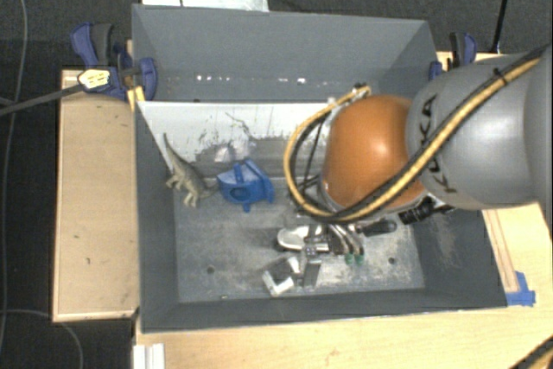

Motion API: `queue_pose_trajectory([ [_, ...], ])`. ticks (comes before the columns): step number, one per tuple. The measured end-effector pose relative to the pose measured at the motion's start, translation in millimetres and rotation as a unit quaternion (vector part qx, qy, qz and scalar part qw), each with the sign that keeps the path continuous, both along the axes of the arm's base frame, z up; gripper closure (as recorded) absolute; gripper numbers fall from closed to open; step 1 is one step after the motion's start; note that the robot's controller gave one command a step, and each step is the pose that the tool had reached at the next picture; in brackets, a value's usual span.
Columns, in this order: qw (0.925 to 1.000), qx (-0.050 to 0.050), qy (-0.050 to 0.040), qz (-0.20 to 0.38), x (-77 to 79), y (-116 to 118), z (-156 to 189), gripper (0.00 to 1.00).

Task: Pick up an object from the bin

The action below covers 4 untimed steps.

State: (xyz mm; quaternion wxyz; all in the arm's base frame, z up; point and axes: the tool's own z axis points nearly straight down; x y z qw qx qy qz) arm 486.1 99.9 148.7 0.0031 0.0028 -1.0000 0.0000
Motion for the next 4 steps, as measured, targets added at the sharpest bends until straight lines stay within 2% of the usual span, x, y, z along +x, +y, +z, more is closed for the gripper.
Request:
queue_pose_trajectory([
  [1, 1.0000, 0.000, -0.0041, -0.002, 2.0, -0.5, 4.0, 0.00],
  [3, 0.9988, 0.001, -0.0027, 0.048, 26.4, -23.6, -12.1, 0.00],
  [4, 0.9955, 0.000, -0.0009, 0.095, 24.9, -24.4, 22.3, 0.00],
])
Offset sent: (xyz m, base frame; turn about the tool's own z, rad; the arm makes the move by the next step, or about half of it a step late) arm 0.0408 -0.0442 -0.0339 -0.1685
